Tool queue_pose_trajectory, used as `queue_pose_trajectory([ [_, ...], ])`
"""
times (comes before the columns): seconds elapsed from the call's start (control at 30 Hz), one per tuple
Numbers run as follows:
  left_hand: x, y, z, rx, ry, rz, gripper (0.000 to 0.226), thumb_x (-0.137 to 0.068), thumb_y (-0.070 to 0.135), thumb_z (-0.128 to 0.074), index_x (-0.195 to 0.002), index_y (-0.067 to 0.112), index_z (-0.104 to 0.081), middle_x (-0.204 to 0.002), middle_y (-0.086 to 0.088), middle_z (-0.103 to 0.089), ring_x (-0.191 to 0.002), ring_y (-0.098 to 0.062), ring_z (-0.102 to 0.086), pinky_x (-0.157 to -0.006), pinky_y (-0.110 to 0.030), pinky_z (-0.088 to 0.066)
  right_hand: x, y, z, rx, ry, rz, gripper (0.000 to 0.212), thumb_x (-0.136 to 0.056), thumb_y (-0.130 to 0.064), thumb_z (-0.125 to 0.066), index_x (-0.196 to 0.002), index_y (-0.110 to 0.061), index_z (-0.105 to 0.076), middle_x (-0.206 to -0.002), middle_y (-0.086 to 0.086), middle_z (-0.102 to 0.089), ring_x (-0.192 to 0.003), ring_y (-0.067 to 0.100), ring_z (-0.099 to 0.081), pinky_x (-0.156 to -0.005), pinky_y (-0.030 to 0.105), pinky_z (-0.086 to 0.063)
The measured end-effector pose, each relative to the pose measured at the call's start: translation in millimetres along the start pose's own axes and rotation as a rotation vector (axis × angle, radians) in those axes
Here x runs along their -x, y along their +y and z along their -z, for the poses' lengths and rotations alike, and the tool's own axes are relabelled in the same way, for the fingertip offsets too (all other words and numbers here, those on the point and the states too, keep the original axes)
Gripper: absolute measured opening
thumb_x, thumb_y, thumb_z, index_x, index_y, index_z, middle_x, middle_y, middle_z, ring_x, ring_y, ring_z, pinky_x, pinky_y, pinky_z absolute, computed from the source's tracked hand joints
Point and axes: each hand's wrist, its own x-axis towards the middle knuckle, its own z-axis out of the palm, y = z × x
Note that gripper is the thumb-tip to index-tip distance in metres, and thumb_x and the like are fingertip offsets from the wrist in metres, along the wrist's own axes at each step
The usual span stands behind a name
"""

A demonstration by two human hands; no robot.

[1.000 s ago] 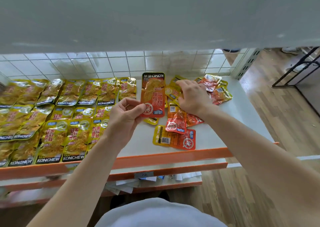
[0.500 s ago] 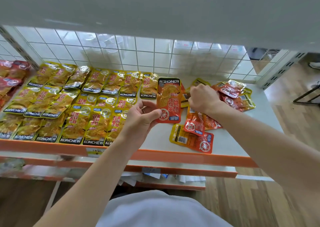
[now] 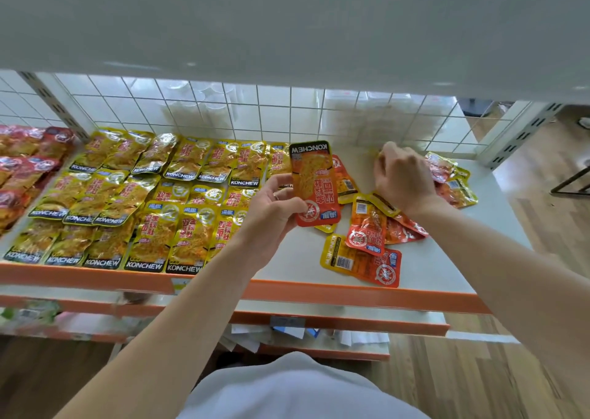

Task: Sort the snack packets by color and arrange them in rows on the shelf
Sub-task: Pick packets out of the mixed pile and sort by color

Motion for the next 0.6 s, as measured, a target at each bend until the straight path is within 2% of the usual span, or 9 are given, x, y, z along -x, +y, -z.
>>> queue_pose_trajectory([
  [0.1,-3,2,3,-0.019,0.013,0.005,0.042,-0.086,-0.02,-0.043,-0.106,0.015,-0.053,-0.092,-0.01,-0.071,-0.079,-0.02,-0.07,-0.063,-0.029,-0.055,7,-4,25,-0.338,0.174,-0.162,0.009,-0.097,-0.011,-0.055,-0.092,-0.005,-0.053,-0.061,-0.004,-0.052,-0.048,0.004,-0.053,-0.046,0.01,-0.035],
  [0.13,-3,2,3,-0.023,0.016,0.009,0.041,-0.086,-0.019,-0.042,-0.105,0.016,-0.053,-0.09,-0.008,-0.071,-0.078,-0.02,-0.069,-0.062,-0.029,-0.054,11,-6,33,-0.455,0.22,-0.245,0.007,-0.097,-0.012,-0.056,-0.092,-0.009,-0.052,-0.061,-0.006,-0.051,-0.044,0.001,-0.052,-0.043,0.009,-0.034],
  [0.2,-3,1,5,-0.022,0.025,0.02,0.041,-0.085,-0.017,-0.04,-0.106,0.016,-0.052,-0.096,-0.012,-0.07,-0.083,-0.023,-0.068,-0.064,-0.031,-0.054,20,-10,43,-0.716,0.29,-0.441,0.009,-0.095,-0.016,-0.057,-0.091,-0.016,-0.05,-0.063,-0.003,-0.054,-0.042,0.001,-0.05,-0.043,0.02,-0.04],
  [0.3,-3,-3,5,-0.011,0.036,0.036,0.043,-0.085,-0.016,-0.038,-0.112,0.013,-0.053,-0.106,-0.019,-0.067,-0.09,-0.029,-0.068,-0.07,-0.035,-0.056,38,-17,51,-1.18,0.324,-0.739,0.003,-0.095,-0.016,-0.058,-0.098,-0.017,-0.057,-0.07,0.0,-0.064,-0.059,0.011,-0.061,-0.061,0.033,-0.056],
  [0.37,-1,-7,3,-0.014,0.032,0.045,0.047,-0.086,-0.016,-0.036,-0.12,0.013,-0.053,-0.106,-0.019,-0.067,-0.092,-0.031,-0.066,-0.074,-0.041,-0.055,52,-23,50,-1.445,0.2,-0.901,0.02,-0.098,-0.015,-0.056,-0.114,-0.005,-0.061,-0.084,0.009,-0.074,-0.078,0.026,-0.072,-0.076,0.044,-0.06],
  [0.43,2,-12,2,0.011,0.005,0.062,0.047,-0.09,-0.011,-0.039,-0.129,0.012,-0.05,-0.109,-0.019,-0.067,-0.092,-0.031,-0.068,-0.076,-0.044,-0.056,68,-33,50,-1.566,-0.019,-1.008,0.027,-0.096,-0.014,-0.055,-0.119,-0.001,-0.062,-0.096,0.017,-0.073,-0.083,0.031,-0.072,-0.08,0.044,-0.059],
  [0.5,5,-17,4,0.052,-0.041,0.085,0.047,-0.092,-0.003,-0.053,-0.135,0.015,-0.046,-0.111,-0.015,-0.07,-0.09,-0.028,-0.072,-0.068,-0.043,-0.06,80,-40,51,-1.629,-0.199,-0.975,0.018,-0.095,-0.004,-0.053,-0.11,-0.004,-0.063,-0.086,0.011,-0.07,-0.072,0.023,-0.069,-0.069,0.034,-0.059],
  [0.53,7,-19,5,0.046,-0.059,0.092,0.055,-0.087,0.0,-0.064,-0.135,0.019,-0.046,-0.11,-0.014,-0.072,-0.089,-0.028,-0.073,-0.065,-0.041,-0.06,84,-43,53,-1.634,-0.229,-0.933,0.019,-0.094,0.001,-0.053,-0.108,-0.006,-0.063,-0.083,0.008,-0.069,-0.069,0.02,-0.069,-0.065,0.031,-0.058],
  [0.6,11,-23,8,-0.018,-0.079,0.098,0.074,-0.076,-0.002,-0.077,-0.136,0.027,-0.045,-0.11,-0.014,-0.072,-0.089,-0.029,-0.073,-0.064,-0.038,-0.06,89,-46,55,-1.597,-0.211,-0.863,0.022,-0.092,0.004,-0.057,-0.109,-0.008,-0.064,-0.087,0.006,-0.072,-0.075,0.02,-0.071,-0.069,0.033,-0.06],
])
